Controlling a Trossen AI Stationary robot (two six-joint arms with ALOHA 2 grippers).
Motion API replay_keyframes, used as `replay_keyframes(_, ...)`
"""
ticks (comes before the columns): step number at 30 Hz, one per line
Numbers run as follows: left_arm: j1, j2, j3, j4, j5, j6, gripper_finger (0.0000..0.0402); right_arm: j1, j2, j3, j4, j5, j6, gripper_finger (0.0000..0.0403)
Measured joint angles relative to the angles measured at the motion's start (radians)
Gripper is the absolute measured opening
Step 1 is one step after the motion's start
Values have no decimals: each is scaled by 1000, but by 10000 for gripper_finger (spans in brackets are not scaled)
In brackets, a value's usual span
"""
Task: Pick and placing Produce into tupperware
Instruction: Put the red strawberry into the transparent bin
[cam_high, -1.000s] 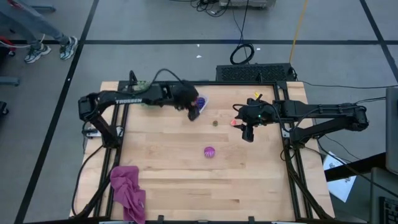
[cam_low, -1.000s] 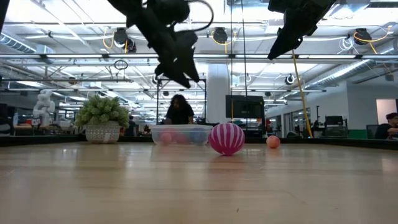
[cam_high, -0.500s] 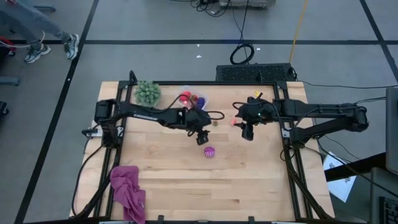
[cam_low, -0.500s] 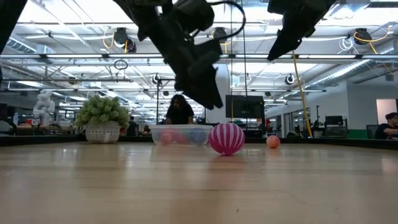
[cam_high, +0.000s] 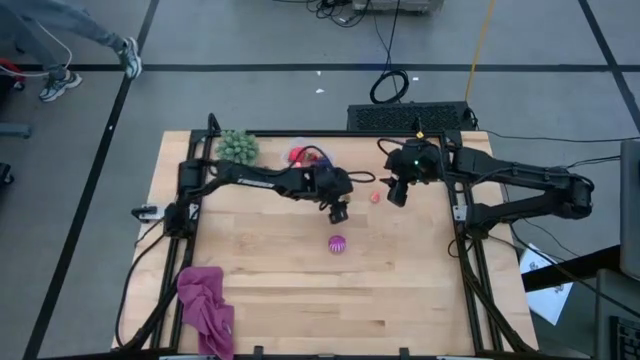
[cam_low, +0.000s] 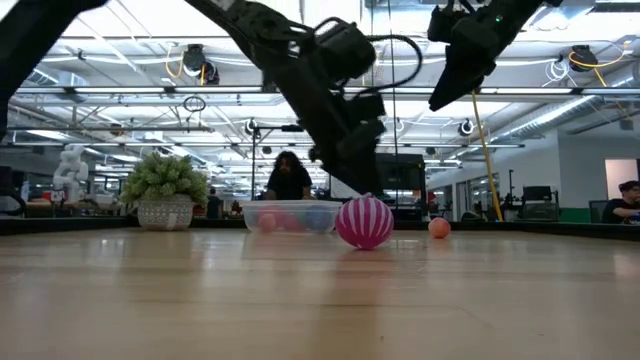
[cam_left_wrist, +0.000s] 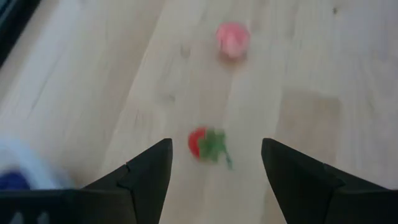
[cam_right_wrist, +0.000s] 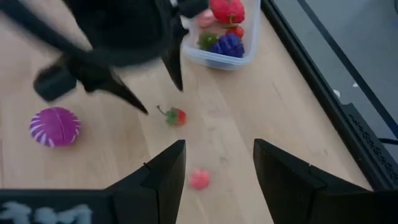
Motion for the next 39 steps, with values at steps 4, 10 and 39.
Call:
replay_keyframes(4, 9, 86, 96, -74, -19, 19, 251, -6, 0, 0, -11, -4, -4, 180)
replay_keyframes(10, 28, 130, 178, -218, -43, 13, 251, -6, 0, 0, -27, -4, -23, 180)
replay_keyframes(39, 26, 130, 179, -208, -5, 17, 251, -5, 0, 0, -27, -7, -47, 180)
